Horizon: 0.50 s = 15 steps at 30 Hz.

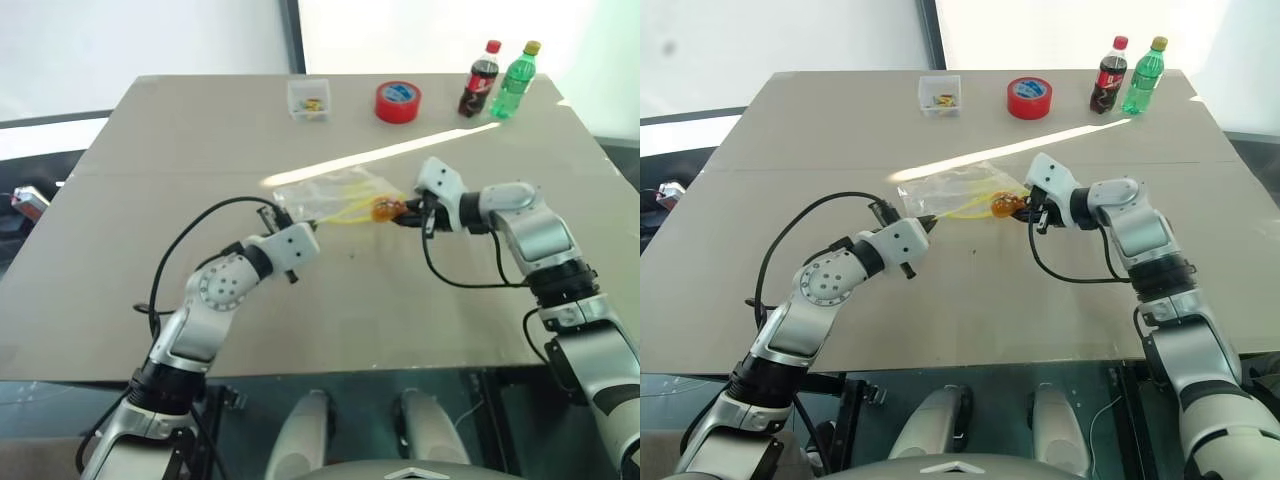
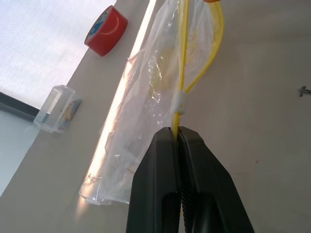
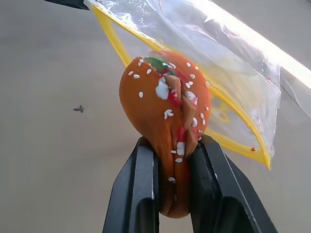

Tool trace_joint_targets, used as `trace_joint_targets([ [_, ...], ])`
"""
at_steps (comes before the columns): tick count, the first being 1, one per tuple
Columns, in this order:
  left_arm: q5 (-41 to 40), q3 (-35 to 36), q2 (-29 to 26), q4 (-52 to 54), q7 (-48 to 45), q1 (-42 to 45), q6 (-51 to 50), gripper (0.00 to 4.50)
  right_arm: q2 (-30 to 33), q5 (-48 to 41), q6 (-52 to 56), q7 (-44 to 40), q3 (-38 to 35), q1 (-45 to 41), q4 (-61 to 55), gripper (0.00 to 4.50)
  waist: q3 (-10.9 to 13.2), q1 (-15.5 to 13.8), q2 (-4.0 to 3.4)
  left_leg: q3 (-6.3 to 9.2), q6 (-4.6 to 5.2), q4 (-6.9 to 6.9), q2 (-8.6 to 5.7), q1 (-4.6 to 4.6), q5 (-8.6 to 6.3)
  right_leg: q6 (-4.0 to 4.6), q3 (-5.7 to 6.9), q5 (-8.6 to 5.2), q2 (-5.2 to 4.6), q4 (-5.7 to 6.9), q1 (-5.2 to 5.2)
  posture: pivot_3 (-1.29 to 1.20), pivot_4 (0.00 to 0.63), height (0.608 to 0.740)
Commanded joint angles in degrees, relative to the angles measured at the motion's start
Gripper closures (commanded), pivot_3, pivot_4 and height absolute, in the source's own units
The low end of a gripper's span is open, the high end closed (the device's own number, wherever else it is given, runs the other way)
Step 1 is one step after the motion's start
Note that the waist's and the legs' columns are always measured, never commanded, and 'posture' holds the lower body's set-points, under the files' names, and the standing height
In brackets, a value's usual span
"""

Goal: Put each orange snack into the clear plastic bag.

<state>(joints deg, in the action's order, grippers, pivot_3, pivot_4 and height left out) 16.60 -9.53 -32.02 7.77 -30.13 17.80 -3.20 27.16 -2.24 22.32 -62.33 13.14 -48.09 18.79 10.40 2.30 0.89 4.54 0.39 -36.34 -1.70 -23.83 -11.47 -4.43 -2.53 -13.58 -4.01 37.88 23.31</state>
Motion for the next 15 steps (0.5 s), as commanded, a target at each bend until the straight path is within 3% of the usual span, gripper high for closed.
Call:
trace_joint_targets([
  [1,0.0,0.3,0.2,0.7,0.5,1.2,1.1,4.50,0.5,-0.2,-0.4,0.4,-0.3,-0.1,-1.4,3.79,0.0,0.0,0.00,0.00,0.00,0.00,0.00,0.00,0.00,0.00,0.00,0.00,0.00,0.00,0.00,0.00,0.150,0.740],
  [15,0.0,-0.5,0.6,1.5,-0.3,1.0,1.8,4.50,-2.6,2.2,-1.5,4.9,0.1,-2.9,4.9,3.79,0.0,0.0,0.00,0.00,0.00,0.00,0.00,0.00,0.00,0.00,0.00,0.00,0.00,0.00,0.00,0.00,0.150,0.740],
])
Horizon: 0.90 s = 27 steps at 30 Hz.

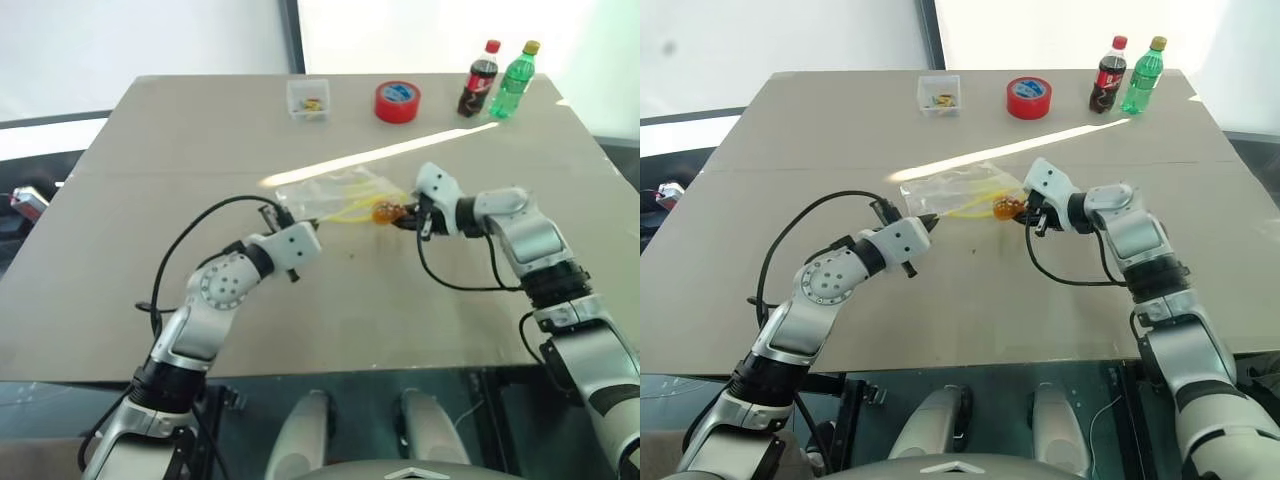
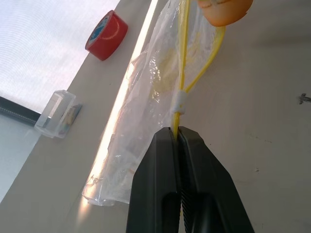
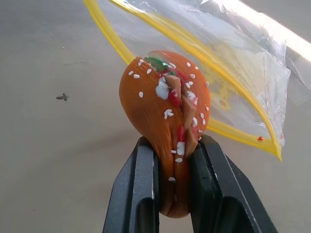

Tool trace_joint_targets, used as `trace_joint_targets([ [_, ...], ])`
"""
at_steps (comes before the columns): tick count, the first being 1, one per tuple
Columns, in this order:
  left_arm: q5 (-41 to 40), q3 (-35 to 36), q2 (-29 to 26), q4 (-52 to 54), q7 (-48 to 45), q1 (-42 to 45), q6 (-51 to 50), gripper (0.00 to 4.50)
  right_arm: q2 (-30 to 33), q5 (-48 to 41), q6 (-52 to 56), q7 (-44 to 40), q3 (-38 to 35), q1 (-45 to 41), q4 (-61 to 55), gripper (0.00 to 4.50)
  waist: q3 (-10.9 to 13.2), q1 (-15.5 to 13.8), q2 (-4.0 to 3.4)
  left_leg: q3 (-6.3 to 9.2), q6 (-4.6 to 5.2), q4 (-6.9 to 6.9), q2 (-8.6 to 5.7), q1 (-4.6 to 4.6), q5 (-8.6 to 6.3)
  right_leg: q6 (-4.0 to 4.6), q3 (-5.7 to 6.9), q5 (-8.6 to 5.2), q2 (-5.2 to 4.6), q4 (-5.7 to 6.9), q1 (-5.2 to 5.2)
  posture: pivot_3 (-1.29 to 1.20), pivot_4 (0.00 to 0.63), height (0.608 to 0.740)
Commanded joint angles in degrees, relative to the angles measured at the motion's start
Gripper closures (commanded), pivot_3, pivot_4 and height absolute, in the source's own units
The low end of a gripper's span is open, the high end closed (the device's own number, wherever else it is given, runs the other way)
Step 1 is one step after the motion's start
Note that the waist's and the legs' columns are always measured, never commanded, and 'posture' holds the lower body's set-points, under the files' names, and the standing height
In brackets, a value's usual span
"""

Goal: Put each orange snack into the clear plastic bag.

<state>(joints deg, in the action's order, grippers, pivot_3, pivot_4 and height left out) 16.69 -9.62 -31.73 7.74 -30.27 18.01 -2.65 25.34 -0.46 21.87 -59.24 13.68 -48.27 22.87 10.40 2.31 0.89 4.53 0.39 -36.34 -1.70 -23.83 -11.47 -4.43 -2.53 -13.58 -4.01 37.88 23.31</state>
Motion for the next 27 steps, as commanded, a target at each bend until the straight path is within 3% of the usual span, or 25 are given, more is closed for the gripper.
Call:
trace_joint_targets([
  [1,-0.1,-0.6,0.4,1.6,-0.3,0.9,1.3,4.50,-1.0,0.5,-1.0,2.1,-0.5,-2.9,1.2,3.79,0.0,0.0,0.00,0.00,0.00,0.00,0.00,0.00,0.00,0.00,0.00,0.00,0.00,0.00,0.00,0.00,0.150,0.740],
  [15,0.5,-2.9,1.4,-0.7,-1.1,3.1,4.4,4.50,-5.0,3.3,-2.5,7.2,0.3,-7.1,4.8,3.79,0.0,0.0,0.00,-0.02,0.00,0.01,0.00,-0.01,0.00,0.00,-0.01,0.00,0.00,0.01,0.04,0.00,0.150,0.740],
  [24,0.1,-4.1,3.9,-1.8,-0.7,4.7,4.4,4.50,-10.9,6.4,-10.5,16.9,0.7,-7.2,6.5,3.79,0.0,0.1,-0.01,-0.05,0.00,0.03,0.00,-0.01,0.00,0.00,-0.04,0.00,0.02,0.05,0.08,0.00,0.150,0.740],
  [27,0.1,-3.8,4.5,-1.7,-0.3,4.6,3.9,4.50,-11.5,3.7,-8.8,14.9,-0.2,-6.1,3.9,2.87,0.0,0.0,-0.01,-0.05,0.00,0.03,0.00,-0.03,0.00,0.00,-0.04,0.00,0.02,0.05,0.10,0.00,0.150,0.740],
])
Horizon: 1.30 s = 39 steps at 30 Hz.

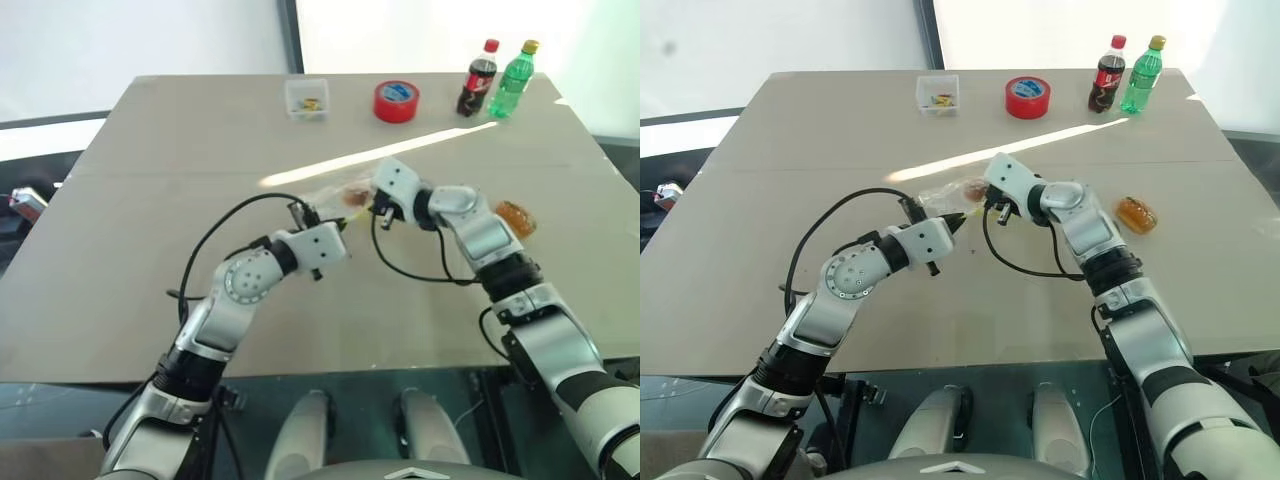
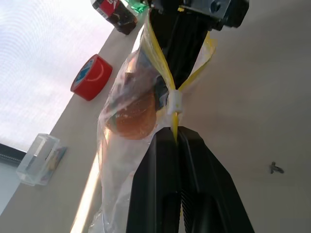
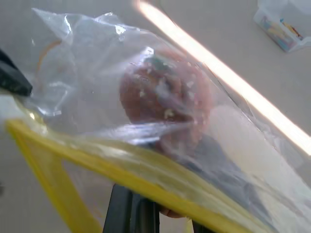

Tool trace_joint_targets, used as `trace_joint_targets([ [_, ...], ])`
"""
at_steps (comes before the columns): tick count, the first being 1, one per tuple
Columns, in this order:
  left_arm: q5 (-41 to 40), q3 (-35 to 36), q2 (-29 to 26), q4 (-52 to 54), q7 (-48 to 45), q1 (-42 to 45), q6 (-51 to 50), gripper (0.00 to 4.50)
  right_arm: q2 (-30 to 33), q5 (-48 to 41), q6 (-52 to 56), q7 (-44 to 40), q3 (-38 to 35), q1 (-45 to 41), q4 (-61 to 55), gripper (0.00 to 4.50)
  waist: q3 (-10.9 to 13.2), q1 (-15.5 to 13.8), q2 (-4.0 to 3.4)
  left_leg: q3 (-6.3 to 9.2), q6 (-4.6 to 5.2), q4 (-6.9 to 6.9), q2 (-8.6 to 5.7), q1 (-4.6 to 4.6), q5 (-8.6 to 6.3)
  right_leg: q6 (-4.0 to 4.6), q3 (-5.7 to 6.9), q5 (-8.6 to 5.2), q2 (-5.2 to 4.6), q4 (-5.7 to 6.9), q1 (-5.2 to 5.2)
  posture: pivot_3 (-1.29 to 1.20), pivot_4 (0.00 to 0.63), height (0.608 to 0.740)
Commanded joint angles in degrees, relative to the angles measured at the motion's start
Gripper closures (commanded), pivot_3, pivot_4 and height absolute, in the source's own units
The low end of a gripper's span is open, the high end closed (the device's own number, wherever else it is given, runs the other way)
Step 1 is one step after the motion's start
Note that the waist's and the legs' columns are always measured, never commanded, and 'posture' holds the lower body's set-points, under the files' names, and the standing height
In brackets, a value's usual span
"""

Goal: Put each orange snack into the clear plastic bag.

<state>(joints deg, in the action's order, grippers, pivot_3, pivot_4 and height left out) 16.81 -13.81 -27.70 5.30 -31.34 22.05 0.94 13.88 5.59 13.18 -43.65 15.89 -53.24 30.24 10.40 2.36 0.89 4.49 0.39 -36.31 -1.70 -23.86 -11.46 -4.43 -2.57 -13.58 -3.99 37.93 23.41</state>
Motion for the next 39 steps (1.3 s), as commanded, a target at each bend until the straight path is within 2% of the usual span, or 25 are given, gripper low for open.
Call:
trace_joint_targets([
  [1,-0.1,0.5,0.7,0.7,1.0,0.5,0.0,4.50,0.2,-2.4,-0.3,-0.8,-2.3,-0.7,-4.1,2.47,0.0,-0.1,0.00,0.01,0.00,0.00,-0.01,-0.01,0.00,0.00,0.00,0.00,0.00,0.00,0.00,0.00,0.150,0.740],
  [2,-0.1,0.6,0.9,0.7,1.2,0.5,-0.2,4.50,0.5,-2.0,-1.0,-0.4,-2.2,-0.2,-4.6,2.31,0.0,-0.1,0.00,0.01,0.00,0.00,-0.01,-0.01,0.00,0.00,0.01,0.00,0.00,0.00,0.00,0.00,0.150,0.740],
  [3,-0.1,0.7,1.0,0.7,1.3,0.5,-0.4,4.50,0.8,-1.6,-1.8,0.1,-2.1,0.2,-4.9,1.64,0.0,-0.1,0.00,0.00,0.00,0.00,-0.01,-0.01,0.00,0.00,0.00,0.00,-0.01,-0.01,0.00,0.00,0.150,0.740],
  [5,-0.1,0.8,1.3,0.8,1.5,0.5,-0.8,4.50,2.3,-0.8,-2.6,-0.6,-1.2,1.6,-6.6,1.08,0.0,-0.1,0.00,0.01,0.00,0.00,-0.01,-0.01,0.00,0.00,0.00,0.00,0.00,0.00,0.00,0.00,0.150,0.740],
  [14,0.0,0.8,2.6,0.3,2.8,0.3,-2.0,4.50,10.0,-4.4,4.0,-7.9,-3.3,6.3,-16.5,1.08,0.0,0.2,-0.01,-0.04,0.00,0.00,0.01,-0.01,0.00,0.00,-0.04,0.00,0.02,0.02,0.02,0.00,0.150,0.740],
  [18,0.1,0.9,2.7,0.3,3.0,0.2,-2.1,4.50,16.4,-8.8,10.7,-13.0,-6.2,10.0,-24.1,1.08,0.0,-0.5,-0.01,-0.02,0.01,-0.02,-0.02,-0.06,0.00,-0.01,0.03,0.00,-0.02,-0.06,-0.03,0.00,0.150,0.740],
  [24,0.0,1.0,2.5,0.2,3.1,0.0,-2.1,4.50,29.5,-15.8,16.4,-20.8,-12.8,17.7,-31.1,1.08,0.0,-0.8,-0.01,-0.06,0.01,-0.03,-0.01,-0.06,-0.01,-0.01,0.11,-0.01,-0.03,-0.10,-0.09,0.00,0.150,0.740],
  [29,-0.2,1.0,2.3,0.0,3.0,0.1,-2.0,4.50,36.0,-14.6,16.6,-17.1,-17.7,18.1,-24.7,1.08,0.0,-0.3,-0.01,-0.14,0.01,-0.03,0.00,-0.01,0.00,-0.01,0.03,-0.01,-0.04,-0.09,-0.11,0.00,0.150,0.740],
  [33,-0.2,0.6,2.5,-0.3,2.9,0.4,-1.9,4.50,38.2,-12.0,15.5,-12.9,-18.5,17.4,-16.6,1.08,0.0,-0.4,-0.01,-0.22,0.01,-0.04,0.00,0.00,0.00,-0.01,0.06,-0.01,-0.04,-0.10,-0.15,0.00,0.150,0.740],
  [39,-0.2,0.4,2.5,-0.4,2.7,0.4,-1.5,4.50,36.3,-10.5,18.1,-7.5,-18.0,14.4,-8.3,1.08,0.0,-0.3,-0.01,-0.29,0.01,-0.04,0.00,0.00,0.00,-0.01,0.02,-0.01,-0.05,-0.10,-0.14,0.00,0.150,0.740],
])
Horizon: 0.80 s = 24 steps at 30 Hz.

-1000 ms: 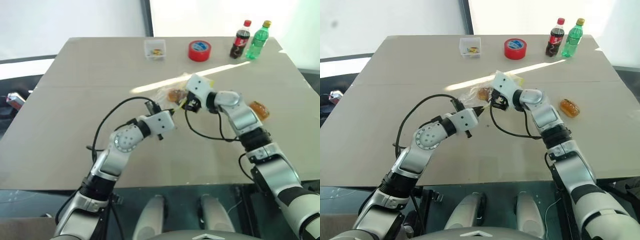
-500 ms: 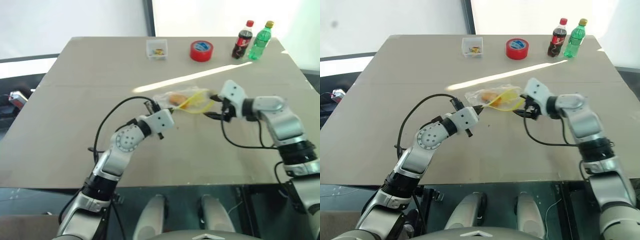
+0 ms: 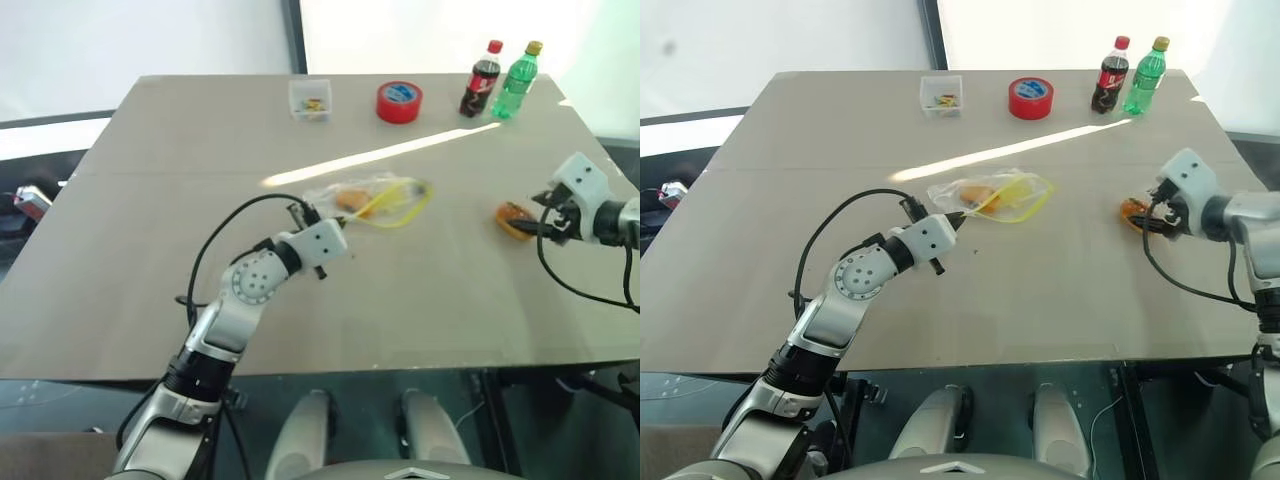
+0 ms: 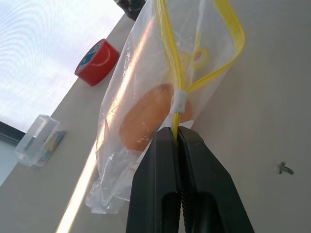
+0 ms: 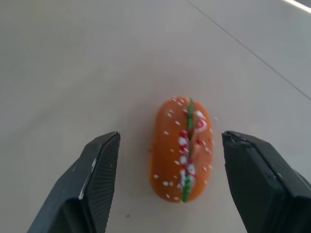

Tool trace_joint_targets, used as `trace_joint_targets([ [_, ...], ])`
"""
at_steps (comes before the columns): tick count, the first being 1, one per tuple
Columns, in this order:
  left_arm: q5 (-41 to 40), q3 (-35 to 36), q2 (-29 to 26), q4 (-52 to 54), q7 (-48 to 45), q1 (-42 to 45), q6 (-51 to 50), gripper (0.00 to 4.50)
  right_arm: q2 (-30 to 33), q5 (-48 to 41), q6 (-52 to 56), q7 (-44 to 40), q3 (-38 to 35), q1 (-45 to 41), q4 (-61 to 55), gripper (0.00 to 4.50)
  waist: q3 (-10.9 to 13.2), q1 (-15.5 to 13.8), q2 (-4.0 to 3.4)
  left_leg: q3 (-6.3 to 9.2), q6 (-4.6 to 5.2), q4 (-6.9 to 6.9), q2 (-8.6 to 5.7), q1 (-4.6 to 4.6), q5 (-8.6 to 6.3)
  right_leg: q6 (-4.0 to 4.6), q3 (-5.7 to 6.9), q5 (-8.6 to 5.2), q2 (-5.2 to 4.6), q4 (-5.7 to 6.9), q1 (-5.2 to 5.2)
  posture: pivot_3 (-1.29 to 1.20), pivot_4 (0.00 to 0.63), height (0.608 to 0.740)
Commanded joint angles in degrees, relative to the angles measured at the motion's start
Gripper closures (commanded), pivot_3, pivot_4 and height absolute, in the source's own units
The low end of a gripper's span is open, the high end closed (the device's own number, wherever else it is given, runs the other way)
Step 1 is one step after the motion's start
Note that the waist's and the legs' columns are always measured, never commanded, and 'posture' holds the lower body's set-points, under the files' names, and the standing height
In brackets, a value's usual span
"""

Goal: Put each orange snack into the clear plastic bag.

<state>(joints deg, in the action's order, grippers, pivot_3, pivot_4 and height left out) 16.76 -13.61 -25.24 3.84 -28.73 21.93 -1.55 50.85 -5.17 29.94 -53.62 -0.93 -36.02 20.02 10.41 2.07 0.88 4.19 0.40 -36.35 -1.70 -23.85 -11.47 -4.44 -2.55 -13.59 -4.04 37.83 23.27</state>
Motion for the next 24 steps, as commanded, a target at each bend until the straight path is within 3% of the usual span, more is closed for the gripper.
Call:
trace_joint_targets([
  [1,-0.2,0.2,0.0,1.0,0.1,0.5,1.0,4.50,-1.0,0.3,1.6,2.9,-1.0,-3.4,3.0,1.08,0.0,0.1,0.00,0.00,0.00,0.00,0.00,0.00,0.00,0.00,0.00,0.00,0.00,0.00,0.00,0.00,0.150,0.740],
  [16,0.3,0.2,-0.2,0.7,0.1,0.7,1.3,4.50,-4.8,0.9,2.5,0.7,1.2,-9.6,19.3,1.08,0.0,0.0,0.00,0.02,0.00,0.00,-0.01,-0.02,0.00,0.00,0.02,0.00,0.00,-0.02,-0.02,0.00,0.150,0.740],
  [19,0.4,0.2,-0.3,0.9,0.1,0.6,1.3,4.50,-5.0,1.2,0.7,0.4,1.5,-10.0,20.7,1.83,0.0,0.0,0.00,0.03,0.00,0.00,-0.02,-0.01,0.00,0.00,0.02,0.00,0.00,-0.01,-0.02,0.00,0.150,0.740],
  [24,0.3,0.3,-0.4,1.1,0.1,0.3,1.2,4.50,-5.1,0.9,-0.2,-0.6,1.8,-10.0,17.8,4.12,0.0,0.1,0.00,0.02,0.00,0.00,-0.02,-0.01,0.00,0.00,0.02,0.00,0.01,-0.01,-0.02,0.00,0.150,0.740],
])
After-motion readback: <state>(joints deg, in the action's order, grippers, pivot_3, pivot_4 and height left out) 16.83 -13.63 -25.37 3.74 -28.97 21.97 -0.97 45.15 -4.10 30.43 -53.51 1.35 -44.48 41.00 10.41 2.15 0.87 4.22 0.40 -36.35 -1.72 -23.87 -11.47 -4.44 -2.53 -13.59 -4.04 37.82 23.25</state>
